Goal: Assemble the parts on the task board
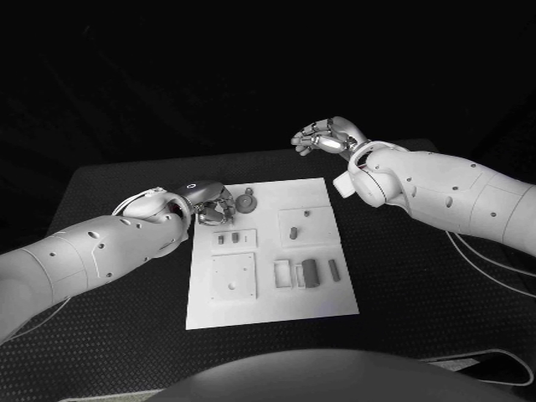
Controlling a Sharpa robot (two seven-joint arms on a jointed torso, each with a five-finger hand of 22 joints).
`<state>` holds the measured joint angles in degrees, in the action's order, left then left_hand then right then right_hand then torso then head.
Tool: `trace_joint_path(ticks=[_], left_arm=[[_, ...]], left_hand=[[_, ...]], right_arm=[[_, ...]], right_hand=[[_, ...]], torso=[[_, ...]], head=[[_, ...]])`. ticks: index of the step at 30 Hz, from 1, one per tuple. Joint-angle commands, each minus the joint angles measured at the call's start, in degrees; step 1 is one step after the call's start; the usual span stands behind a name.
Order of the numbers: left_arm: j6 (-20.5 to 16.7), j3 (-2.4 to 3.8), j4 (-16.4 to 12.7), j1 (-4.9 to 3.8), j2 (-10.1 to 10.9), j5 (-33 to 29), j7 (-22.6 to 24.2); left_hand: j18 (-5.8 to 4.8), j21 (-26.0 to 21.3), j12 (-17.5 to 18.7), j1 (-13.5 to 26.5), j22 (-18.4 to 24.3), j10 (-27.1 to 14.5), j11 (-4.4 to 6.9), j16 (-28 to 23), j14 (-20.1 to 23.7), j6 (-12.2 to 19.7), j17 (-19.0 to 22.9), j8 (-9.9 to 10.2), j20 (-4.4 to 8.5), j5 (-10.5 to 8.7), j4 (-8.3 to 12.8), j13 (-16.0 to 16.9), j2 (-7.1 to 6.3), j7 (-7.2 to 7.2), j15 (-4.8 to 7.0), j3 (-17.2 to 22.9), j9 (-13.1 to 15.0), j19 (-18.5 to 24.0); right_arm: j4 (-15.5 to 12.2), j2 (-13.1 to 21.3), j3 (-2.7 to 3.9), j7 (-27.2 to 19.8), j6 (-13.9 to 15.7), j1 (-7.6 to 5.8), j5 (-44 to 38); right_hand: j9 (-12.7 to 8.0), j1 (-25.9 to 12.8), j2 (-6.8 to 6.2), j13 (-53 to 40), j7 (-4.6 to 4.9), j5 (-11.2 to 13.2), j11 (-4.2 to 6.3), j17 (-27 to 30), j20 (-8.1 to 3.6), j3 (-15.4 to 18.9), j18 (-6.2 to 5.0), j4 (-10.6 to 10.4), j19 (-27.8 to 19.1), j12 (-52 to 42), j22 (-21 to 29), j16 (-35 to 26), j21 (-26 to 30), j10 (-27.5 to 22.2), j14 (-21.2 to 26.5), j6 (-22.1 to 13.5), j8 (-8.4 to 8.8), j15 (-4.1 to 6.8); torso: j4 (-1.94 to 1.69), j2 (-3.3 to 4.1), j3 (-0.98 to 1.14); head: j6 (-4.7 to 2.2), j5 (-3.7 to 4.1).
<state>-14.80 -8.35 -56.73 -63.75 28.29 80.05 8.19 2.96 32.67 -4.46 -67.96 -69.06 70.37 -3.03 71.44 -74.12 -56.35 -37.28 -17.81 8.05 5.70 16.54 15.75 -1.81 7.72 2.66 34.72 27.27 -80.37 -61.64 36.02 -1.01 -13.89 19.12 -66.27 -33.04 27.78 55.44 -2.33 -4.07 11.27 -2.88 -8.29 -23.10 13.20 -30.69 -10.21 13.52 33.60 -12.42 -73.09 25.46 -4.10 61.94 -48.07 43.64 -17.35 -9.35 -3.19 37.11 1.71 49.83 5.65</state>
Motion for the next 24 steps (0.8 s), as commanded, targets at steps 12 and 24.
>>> trace_joint_path(ticks=[12,24], left_arm=[[3.0,0.06,0.0,-0.08,0.5,0.9,-0.8],[3.5,0.05,0.5,-0.08,-0.1,1.4,-0.9]], left_hand=[[7.14,-0.4,-0.3,-0.4,-0.1,0.9,-0.45,0.3,0.0,-0.3,0.1,-0.2,0.41,0.10,0.1,0.1,0.27,-0.03,0.39,0.3,0.0,0.0],[7.09,-0.4,-0.3,-0.4,-0.1,0.8,-0.48,0.3,0.0,-0.3,0.1,-0.2,0.42,0.05,0.1,0.2,0.18,0.00,0.37,0.3,0.0,0.0]], right_arm=[[0.0,0.0,0.03,-0.4,-0.1,-0.02,-0.4],[-0.1,0.0,0.03,-0.4,-0.1,-0.02,-0.4]], right_hand=[[-0.1,-0.5,0.12,0.0,1.05,0.1,-0.31,-0.1,0.16,-0.1,-1.02,0.1,-0.2,0.4,0.0,-0.4,0.3,0.0,0.0,-0.4,0.36,-0.23],[-0.1,-0.5,0.12,0.0,1.05,0.1,-0.32,-0.1,0.16,-0.1,-1.02,0.1,-0.3,0.4,0.0,-0.4,0.3,0.0,0.0,-0.4,0.36,-0.23]], torso=[[0.12,0.03,0.07],[0.10,0.02,0.10]], head=[[0.14,0.17],[0.17,0.12]])
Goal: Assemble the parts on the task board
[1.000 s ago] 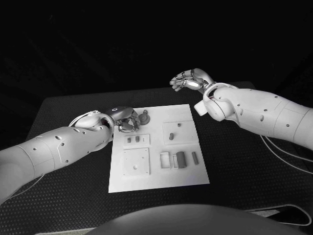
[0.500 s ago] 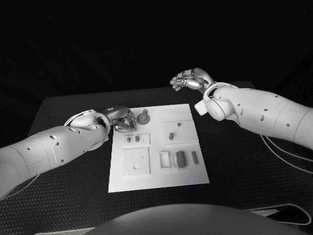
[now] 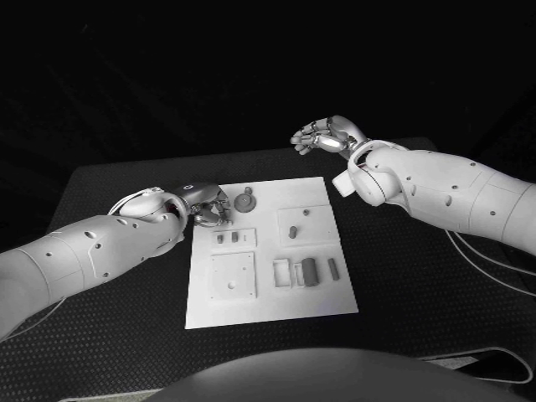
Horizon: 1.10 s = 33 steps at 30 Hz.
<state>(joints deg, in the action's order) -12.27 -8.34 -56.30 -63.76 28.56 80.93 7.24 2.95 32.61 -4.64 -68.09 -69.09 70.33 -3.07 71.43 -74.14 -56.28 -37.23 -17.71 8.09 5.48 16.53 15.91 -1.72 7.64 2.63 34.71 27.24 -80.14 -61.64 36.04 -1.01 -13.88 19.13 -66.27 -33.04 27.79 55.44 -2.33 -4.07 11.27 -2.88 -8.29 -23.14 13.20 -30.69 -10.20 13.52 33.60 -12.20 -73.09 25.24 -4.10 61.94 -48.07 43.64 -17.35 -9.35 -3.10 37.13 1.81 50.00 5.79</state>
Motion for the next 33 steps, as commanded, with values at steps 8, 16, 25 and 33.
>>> trace_joint_path(ticks=[8,16,25,33], left_arm=[[1.1,0.03,0.3,-0.05,-1.2,0.6,0.2],[1.1,0.03,0.4,-0.05,-1.4,1.0,0.2],[2.9,-0.01,1.0,-0.05,-1.8,2.0,-0.7],[3.1,-0.01,1.1,-0.04,-1.6,2.5,-1.0]], left_hand=[[7.08,-0.4,0.0,-0.3,-0.1,0.8,-0.45,0.3,0.0,-0.3,0.1,-0.3,0.38,0.25,0.0,0.0,0.13,0.09,0.39,0.3,0.1,-0.2],[7.07,-0.4,0.0,-0.3,-0.1,0.8,-0.45,0.3,0.0,-0.3,0.1,-0.2,0.38,0.25,0.0,0.0,0.16,0.10,0.38,0.3,0.1,-0.2],[7.05,-0.4,0.0,-0.3,-0.1,0.8,-0.46,0.3,0.1,-0.3,0.1,-0.2,0.38,0.24,0.0,0.0,0.15,0.11,0.38,0.3,0.1,-0.2],[7.03,-0.4,0.0,-0.3,-0.1,0.8,-0.46,0.3,0.1,-0.3,0.2,-0.2,0.39,0.24,0.0,0.1,0.18,0.12,0.37,0.3,0.1,-0.2]], right_arm=[[-0.1,-0.1,0.03,-0.4,-0.1,-0.02,-0.4],[0.0,-0.1,0.03,-0.4,-0.1,-0.02,-0.4],[-0.1,-0.2,0.03,-0.4,-0.1,-0.02,-0.4],[0.0,-0.1,0.03,-0.4,-0.1,-0.02,-0.4]], right_hand=[[-0.1,-0.5,0.12,0.0,1.05,0.1,-0.32,-0.1,0.17,-0.1,-1.03,0.1,-0.3,0.2,0.0,-0.2,0.3,0.0,0.0,-0.4,0.36,-0.23],[-0.1,-0.5,0.12,0.0,1.05,0.1,-0.31,-0.1,0.17,-0.1,-1.03,0.1,-0.3,0.2,0.0,-0.2,0.3,0.0,0.0,-0.4,0.36,-0.23],[-0.1,-0.5,0.12,0.0,1.05,0.1,-0.32,-0.1,0.17,-0.1,-1.03,0.1,-0.3,0.2,0.0,-0.2,0.3,0.0,0.0,-0.4,0.36,-0.23],[-0.1,-0.5,0.11,0.0,1.05,0.1,-0.32,-0.1,0.17,-0.1,-1.04,0.1,-0.3,0.2,0.0,-0.2,0.3,0.0,0.0,-0.4,0.36,-0.23]], torso=[[0.05,0.02,-0.03],[0.08,0.03,0.00],[0.04,0.03,0.01],[0.00,0.01,-0.01]], head=[[0.00,-0.04],[-0.01,-0.04],[0.00,-0.14],[0.00,-0.13]])
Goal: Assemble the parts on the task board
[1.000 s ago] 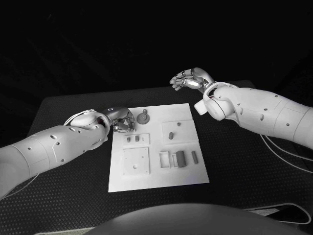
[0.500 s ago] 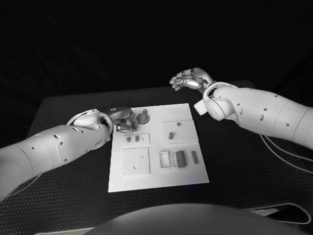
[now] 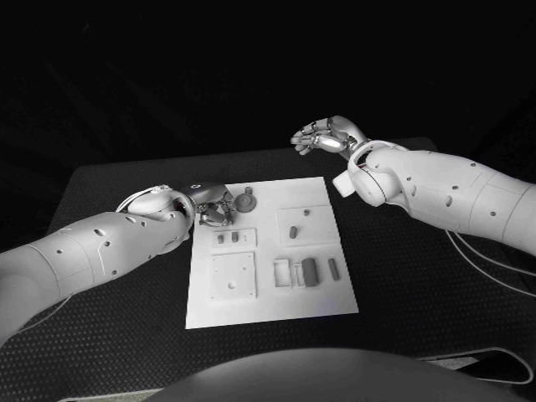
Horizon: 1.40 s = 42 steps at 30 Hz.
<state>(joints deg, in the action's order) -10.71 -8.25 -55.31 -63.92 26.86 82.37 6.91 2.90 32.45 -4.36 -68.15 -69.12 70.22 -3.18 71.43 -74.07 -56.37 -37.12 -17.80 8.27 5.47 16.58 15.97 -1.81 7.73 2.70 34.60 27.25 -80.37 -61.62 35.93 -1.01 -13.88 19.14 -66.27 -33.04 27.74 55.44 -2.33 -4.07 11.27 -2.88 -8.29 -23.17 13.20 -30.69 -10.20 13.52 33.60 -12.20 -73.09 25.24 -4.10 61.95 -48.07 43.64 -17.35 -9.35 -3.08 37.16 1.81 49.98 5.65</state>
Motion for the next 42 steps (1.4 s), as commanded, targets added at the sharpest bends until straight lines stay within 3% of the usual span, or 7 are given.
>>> trace_joint_path(ticks=[1,35,42], left_arm=[[1.4,-0.10,0.1,0.12,0.1,1.0,-0.6],[1.7,-0.17,0.4,0.17,-0.9,1.0,-0.4],[3.6,-0.36,0.4,0.17,-1.1,1.6,-1.2]], left_hand=[[7.08,-0.3,-0.3,-0.3,-0.1,0.9,-0.35,0.3,0.0,-0.2,0.1,-0.1,0.21,0.26,0.0,0.0,0.28,0.03,0.30,0.4,0.0,0.0],[7.02,-0.4,-0.2,-0.3,-0.1,1.1,-0.32,0.4,0.0,-0.3,0.2,-0.2,0.23,0.31,0.0,0.1,0.33,0.00,0.32,0.5,0.1,0.0],[7.01,-0.4,-0.2,-0.3,-0.1,1.1,-0.32,0.4,0.0,-0.3,0.2,-0.2,0.23,0.30,0.0,0.1,0.32,0.00,0.33,0.4,0.1,0.0]], right_arm=[[-0.1,0.0,0.03,-0.4,-0.1,-0.02,-0.4],[-0.1,0.0,0.03,-0.4,-0.1,-0.02,-0.4],[-0.1,0.0,0.03,-0.4,-0.1,-0.02,-0.4]], right_hand=[[-0.1,-0.5,0.11,0.0,1.05,0.1,-0.32,-0.1,0.17,-0.1,-1.03,0.1,-0.3,0.2,0.0,-0.2,0.3,0.0,0.0,-0.4,0.37,-0.23],[-0.1,-0.5,0.13,0.0,1.05,0.1,-0.31,-0.1,0.18,-0.1,-1.05,0.1,-0.3,0.3,0.0,-0.3,0.3,0.0,0.0,-0.4,0.37,-0.23],[-0.1,-0.5,0.12,0.0,1.05,0.1,-0.31,-0.1,0.18,-0.1,-1.05,0.1,-0.3,0.3,0.0,-0.3,0.3,0.0,0.0,-0.4,0.37,-0.23]], torso=[[-0.02,0.00,-0.03],[0.02,-0.01,0.04],[0.03,0.01,0.04]], head=[[0.02,0.03],[0.02,0.09],[0.02,0.18]])
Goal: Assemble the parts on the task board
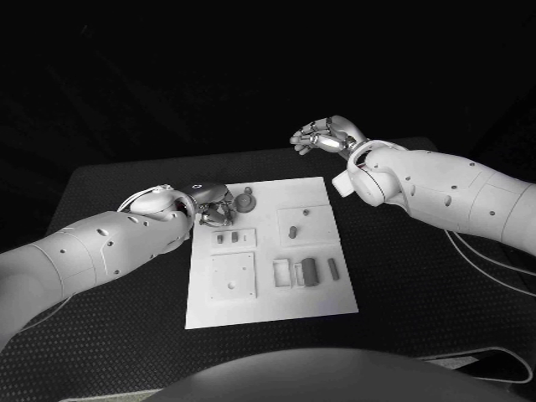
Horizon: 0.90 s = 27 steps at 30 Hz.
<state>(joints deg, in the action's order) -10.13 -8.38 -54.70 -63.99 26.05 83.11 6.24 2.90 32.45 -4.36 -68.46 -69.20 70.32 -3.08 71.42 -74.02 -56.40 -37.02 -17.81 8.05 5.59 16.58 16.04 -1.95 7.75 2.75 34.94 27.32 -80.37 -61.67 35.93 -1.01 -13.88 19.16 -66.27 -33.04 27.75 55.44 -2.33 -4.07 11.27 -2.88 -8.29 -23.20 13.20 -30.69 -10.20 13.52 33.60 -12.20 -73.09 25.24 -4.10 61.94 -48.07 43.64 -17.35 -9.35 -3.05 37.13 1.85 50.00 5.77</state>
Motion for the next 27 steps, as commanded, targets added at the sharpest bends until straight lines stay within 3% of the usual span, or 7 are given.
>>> trace_joint_path(ticks=[1,8,27], left_arm=[[3.2,-0.25,-0.2,0.24,-0.3,1.1,-0.6],[5.7,-0.38,0.2,0.24,0.0,2.2,-1.8],[3.5,-0.42,0.7,0.24,-0.1,1.4,-0.1]], left_hand=[[7.00,-0.4,-0.2,0.0,-0.1,1.0,-0.42,0.4,0.0,-0.3,0.1,-0.2,0.45,0.18,0.0,0.1,0.46,-0.03,0.28,0.1,0.0,0.0],[6.96,-0.4,-0.2,0.2,-0.1,0.9,-0.43,0.4,0.0,-0.2,0.1,-0.2,0.46,0.01,0.0,0.1,0.46,-0.02,0.27,0.0,0.0,0.0],[6.92,-0.6,0.3,0.2,-0.3,0.1,-0.72,0.6,0.0,0.4,0.3,0.2,0.40,-0.65,0.0,0.1,-0.15,0.20,0.00,-0.4,-0.1,0.1]], right_arm=[[-0.1,0.0,0.03,-0.4,-0.1,-0.02,-0.4],[-0.1,0.1,0.03,-0.4,-0.1,-0.02,-0.4],[0.0,0.0,0.03,-0.4,-0.1,-0.02,-0.4]], right_hand=[[-0.1,-0.5,0.12,0.0,1.04,0.1,-0.31,-0.1,0.18,-0.1,-1.05,0.1,-0.3,0.3,0.0,-0.3,0.3,0.0,0.0,-0.4,0.37,-0.23],[-0.1,-0.5,0.12,0.0,1.05,0.1,-0.31,-0.1,0.19,-0.1,-1.06,0.1,-0.3,0.3,0.0,-0.3,0.3,0.0,0.0,-0.4,0.37,-0.24],[-0.1,-0.5,0.11,0.0,1.05,0.1,-0.32,-0.1,0.19,-0.1,-1.06,0.1,-0.3,0.3,0.0,-0.3,0.3,0.0,0.0,-0.4,0.38,-0.24]], torso=[[0.01,0.03,0.01],[-0.01,0.02,-0.02],[-0.03,0.03,-0.09]], head=[[0.00,0.05],[0.00,0.13],[0.00,0.20]])
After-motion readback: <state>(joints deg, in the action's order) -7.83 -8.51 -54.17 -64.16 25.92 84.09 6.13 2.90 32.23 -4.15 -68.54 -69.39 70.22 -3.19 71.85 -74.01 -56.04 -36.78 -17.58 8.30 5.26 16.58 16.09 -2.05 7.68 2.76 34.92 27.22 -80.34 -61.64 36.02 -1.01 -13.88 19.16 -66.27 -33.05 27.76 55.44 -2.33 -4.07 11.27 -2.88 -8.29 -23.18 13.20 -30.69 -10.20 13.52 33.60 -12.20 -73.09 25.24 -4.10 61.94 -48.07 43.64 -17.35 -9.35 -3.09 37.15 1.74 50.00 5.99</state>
